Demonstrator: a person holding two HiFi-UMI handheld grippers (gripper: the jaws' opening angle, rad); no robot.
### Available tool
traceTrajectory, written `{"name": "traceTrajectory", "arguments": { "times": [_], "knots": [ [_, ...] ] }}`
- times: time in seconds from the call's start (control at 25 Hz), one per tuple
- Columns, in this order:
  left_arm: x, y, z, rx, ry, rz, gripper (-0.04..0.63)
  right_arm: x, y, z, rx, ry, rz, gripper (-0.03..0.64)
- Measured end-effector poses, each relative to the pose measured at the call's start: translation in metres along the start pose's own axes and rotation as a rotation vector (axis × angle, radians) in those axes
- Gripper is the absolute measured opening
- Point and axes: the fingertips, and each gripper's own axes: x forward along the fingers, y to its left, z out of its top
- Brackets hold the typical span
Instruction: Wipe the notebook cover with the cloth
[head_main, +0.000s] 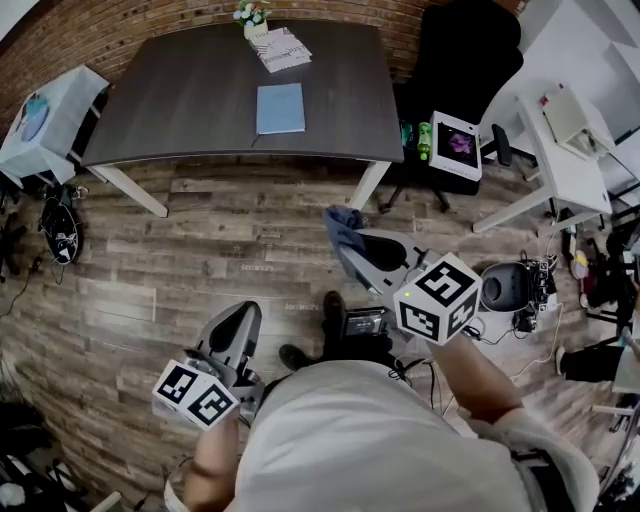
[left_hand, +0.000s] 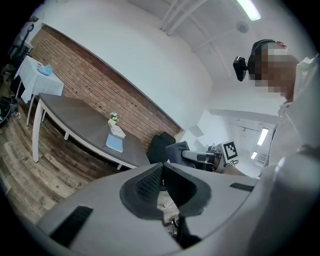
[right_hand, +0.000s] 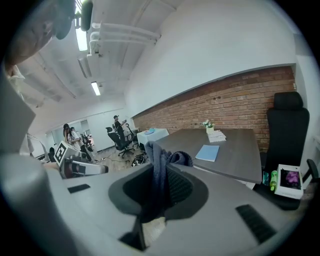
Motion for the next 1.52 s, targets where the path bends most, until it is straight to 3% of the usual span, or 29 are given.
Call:
{"name": "traceTrajectory", "arguments": {
  "times": [0.88,1.24,1.52],
  "knots": [
    [0.169,0.028,0.026,0.025,0.03,0.102,0.011,0.036,-0.16,0.038,0.017,0.065,0.094,0.066],
    [0.2,0.043,0.024,0.027,0.05,0.139,0.011,0.063,-0.189,0.034,0.021,0.101,0.121,0.066],
    [0.225,0.079,0.026,0.033,0.082,0.127,0.011,0.103,-0.202,0.026,-0.007,0.159,0.11,0.066]
  ]
}}
